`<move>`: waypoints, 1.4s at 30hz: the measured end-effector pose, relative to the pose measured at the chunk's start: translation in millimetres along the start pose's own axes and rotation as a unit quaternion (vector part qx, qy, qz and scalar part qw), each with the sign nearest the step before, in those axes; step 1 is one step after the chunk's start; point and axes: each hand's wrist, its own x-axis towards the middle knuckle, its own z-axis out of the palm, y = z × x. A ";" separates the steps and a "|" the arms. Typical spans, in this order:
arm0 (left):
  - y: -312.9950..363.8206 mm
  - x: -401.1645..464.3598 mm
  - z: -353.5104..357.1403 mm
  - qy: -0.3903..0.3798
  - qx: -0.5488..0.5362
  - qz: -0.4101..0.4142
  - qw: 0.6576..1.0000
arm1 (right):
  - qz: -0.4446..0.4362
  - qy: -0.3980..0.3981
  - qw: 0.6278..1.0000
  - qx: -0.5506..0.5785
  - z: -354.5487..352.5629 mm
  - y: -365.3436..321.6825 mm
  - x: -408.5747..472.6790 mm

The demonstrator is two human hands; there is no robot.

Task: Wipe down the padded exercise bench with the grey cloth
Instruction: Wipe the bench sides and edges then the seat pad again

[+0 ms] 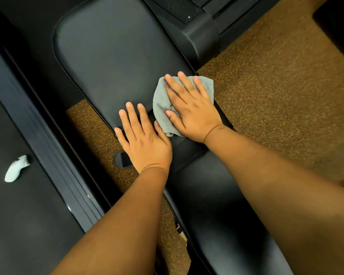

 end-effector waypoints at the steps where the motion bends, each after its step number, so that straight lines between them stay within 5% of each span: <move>1: 0.1 -0.2 -0.4 -0.001 0.000 -0.001 1.000 | 0.001 0.001 1.000 0.000 0.3 -0.7 -0.2; 14: 0.9 -1.0 -1.0 0.001 0.006 0.002 1.000 | 0.039 0.008 0.999 0.010 4.9 -5.0 -2.4; 20: 1.7 -2.2 -2.2 0.002 0.003 -0.004 1.000 | 0.366 -0.005 0.926 0.089 9.3 -34.2 -34.0; 26: 1.9 -2.8 -1.6 0.004 0.014 -0.001 1.000 | 0.515 -0.014 0.855 0.066 20.2 -1.7 -172.6; 32: 4.7 -4.6 -0.3 0.008 0.022 0.001 1.000 | 0.554 -0.035 0.828 0.078 19.9 17.2 -184.1; 37: 2.2 -5.5 2.7 0.029 0.028 0.014 0.999 | 0.465 0.012 0.874 0.139 18.1 19.5 -114.8; 42: 5.9 -7.3 -1.3 0.030 0.044 0.029 0.998 | 0.403 0.050 0.904 0.132 27.8 28.1 -165.1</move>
